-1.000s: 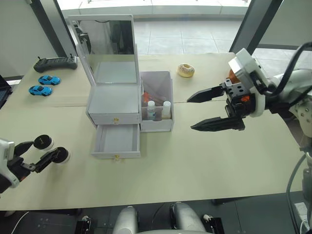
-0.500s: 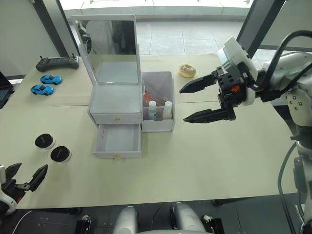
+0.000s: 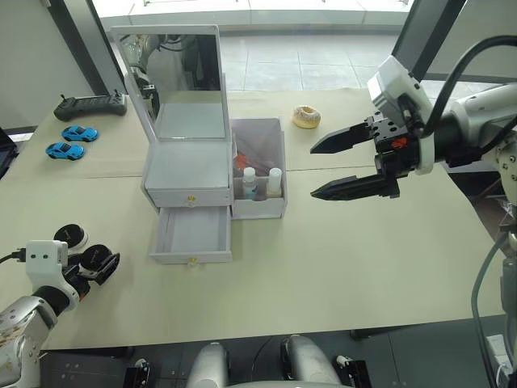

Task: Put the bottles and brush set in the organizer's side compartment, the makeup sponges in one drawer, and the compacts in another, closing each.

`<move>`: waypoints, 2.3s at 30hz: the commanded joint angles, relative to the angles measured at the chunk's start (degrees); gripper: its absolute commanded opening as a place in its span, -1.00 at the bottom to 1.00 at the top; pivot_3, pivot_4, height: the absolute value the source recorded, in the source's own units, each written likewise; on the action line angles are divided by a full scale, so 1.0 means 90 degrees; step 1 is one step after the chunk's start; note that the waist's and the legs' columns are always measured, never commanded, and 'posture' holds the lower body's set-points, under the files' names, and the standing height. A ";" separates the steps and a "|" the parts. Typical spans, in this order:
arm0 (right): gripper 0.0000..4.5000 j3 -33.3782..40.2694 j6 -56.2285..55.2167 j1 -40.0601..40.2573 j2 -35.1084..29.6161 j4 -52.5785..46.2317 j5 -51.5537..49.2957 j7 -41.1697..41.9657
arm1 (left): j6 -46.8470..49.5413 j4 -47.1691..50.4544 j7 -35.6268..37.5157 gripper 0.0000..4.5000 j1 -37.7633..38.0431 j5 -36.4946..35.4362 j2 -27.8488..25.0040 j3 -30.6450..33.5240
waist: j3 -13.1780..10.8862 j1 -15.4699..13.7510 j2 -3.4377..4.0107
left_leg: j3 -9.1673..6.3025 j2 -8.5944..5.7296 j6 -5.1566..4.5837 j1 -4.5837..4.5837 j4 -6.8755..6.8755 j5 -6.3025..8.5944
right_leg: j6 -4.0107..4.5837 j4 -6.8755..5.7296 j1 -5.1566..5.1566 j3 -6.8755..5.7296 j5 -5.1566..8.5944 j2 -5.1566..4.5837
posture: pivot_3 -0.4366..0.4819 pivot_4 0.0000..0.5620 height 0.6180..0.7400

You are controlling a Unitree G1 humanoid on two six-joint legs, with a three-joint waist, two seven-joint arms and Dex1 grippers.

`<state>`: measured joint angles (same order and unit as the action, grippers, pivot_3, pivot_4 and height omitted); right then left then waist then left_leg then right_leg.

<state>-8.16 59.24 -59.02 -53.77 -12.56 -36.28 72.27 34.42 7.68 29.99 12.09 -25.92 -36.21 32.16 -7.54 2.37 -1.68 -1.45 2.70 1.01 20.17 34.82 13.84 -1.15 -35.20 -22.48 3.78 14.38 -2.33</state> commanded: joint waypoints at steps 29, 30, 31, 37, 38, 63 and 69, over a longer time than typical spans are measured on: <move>1.00 0.1205 0.0691 0.0939 -0.0262 -0.1188 -0.0799 -0.1254 | -0.0035 0.0986 0.3296 0.29 -0.1906 -0.0765 -0.2416 -0.1774 | -0.0012 -0.0017 0.0012 | 0.0002 -0.0002 -0.0001 0.0006 0.0000 -0.0001 | -0.0002 0.0000 -0.0008 0.0004 0.0000 0.0003 | -0.05 -0.47 1.00; 1.00 0.1285 0.0766 0.0986 -0.0269 -0.1264 -0.0868 -0.1351 | -0.0076 0.0859 0.3338 0.29 -0.2065 -0.0682 -0.2395 -0.1968 | -0.0012 -0.0019 0.0012 | 0.0002 -0.0002 -0.0001 0.0004 0.0001 -0.0001 | -0.0002 -0.0001 -0.0007 0.0005 0.0000 0.0004 | -0.05 -0.47 1.00; 1.00 0.1359 0.0820 0.1038 -0.0285 -0.1330 -0.0922 -0.1436 | -0.0178 0.0724 0.3354 0.29 -0.2239 -0.0571 -0.2343 -0.2142 | -0.0012 -0.0017 0.0012 | 0.0001 -0.0001 -0.0001 0.0003 0.0001 -0.0001 | -0.0012 -0.0001 -0.0003 0.0005 0.0006 0.0007 | -0.05 -0.47 1.00; 1.00 0.1791 0.1116 0.1319 -0.0403 -0.1679 -0.1274 -0.1911 | -0.0527 0.0122 0.3507 0.29 -0.2881 -0.0133 -0.2211 -0.2757 | -0.0012 -0.0018 0.0012 | -0.0002 -0.0001 -0.0001 0.0005 0.0003 -0.0001 | -0.0046 0.0000 0.0000 0.0012 0.0026 0.0014 | -0.05 -0.47 1.00; 1.00 0.1832 0.1142 0.1351 -0.0417 -0.1713 -0.1324 -0.1970 | -0.0611 0.0042 0.3552 0.29 -0.2907 -0.0059 -0.2223 -0.2813 | -0.0013 -0.0017 0.0013 | -0.0002 -0.0001 -0.0002 0.0005 0.0003 -0.0001 | -0.0046 0.0000 0.0000 0.0013 0.0026 0.0014 | -0.05 -0.47 1.00; 1.00 0.1828 0.0839 0.1437 -0.0383 -0.1632 -0.1505 -0.2628 | -0.1139 -0.0484 0.3717 0.29 -0.2682 0.0449 -0.1910 -0.3024 | -0.0013 -0.0027 0.0013 | -0.0002 0.0001 -0.0002 0.0005 0.0004 -0.0001 | -0.0050 0.0000 0.0003 0.0015 0.0027 0.0014 | -0.05 -0.47 1.00; 1.00 0.1727 0.0666 0.1491 -0.0422 -0.1549 -0.1404 -0.2581 | -0.1110 -0.0663 0.3786 0.99 -0.2911 0.0315 -0.1996 -0.2792 | -0.0013 -0.0025 0.0013 | -0.0001 0.0001 -0.0002 0.0004 0.0004 -0.0001 | -0.0050 -0.0001 0.0003 0.0015 0.0027 0.0014 | -0.05 -0.47 1.00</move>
<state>6.87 66.79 -44.74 -57.18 -26.41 -49.43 48.77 24.29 1.40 63.73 -12.77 -22.01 -53.23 4.29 -7.66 2.14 -1.56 -1.46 2.71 0.99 20.20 34.86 13.83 -1.60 -35.21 -22.46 3.91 14.62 -2.21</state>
